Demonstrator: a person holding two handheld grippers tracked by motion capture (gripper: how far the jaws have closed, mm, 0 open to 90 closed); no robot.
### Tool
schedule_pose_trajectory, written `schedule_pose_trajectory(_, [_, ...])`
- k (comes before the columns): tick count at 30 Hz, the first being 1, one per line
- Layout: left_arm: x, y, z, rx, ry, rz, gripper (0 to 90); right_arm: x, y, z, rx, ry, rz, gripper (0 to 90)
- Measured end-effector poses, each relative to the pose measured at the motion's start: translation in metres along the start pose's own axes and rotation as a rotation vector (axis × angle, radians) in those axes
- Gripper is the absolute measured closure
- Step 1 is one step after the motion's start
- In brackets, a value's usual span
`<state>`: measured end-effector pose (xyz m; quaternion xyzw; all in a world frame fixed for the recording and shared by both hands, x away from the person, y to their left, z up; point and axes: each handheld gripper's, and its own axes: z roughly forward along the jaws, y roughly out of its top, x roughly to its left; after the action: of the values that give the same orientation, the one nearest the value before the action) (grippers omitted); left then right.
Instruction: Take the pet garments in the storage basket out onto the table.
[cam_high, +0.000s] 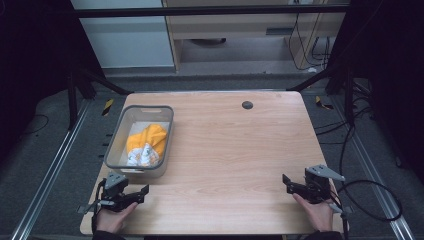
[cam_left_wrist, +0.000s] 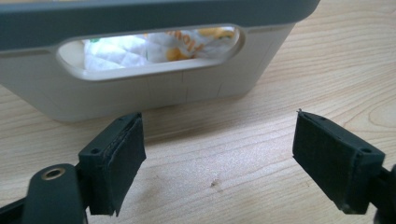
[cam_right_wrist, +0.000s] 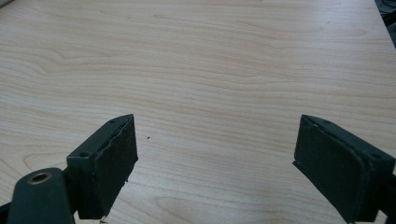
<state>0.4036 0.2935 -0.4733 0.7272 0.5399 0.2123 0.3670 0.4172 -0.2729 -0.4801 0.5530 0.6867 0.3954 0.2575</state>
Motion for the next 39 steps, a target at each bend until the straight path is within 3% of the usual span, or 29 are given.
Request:
schedule_pose_trajectory(20, [-0.001,0.012,-0.013,-0.047,-0.016,-0.017,16.7,-0.002,-0.001,0.002,0.022,-0.017,-0.023,13.2])
schedule_pose_trajectory(39, [-0.003,0.041,-0.027,-0.095,-0.033,-0.016,16.1,-0.002,-0.001,0.003,0.02,-0.019,-0.036,13.3])
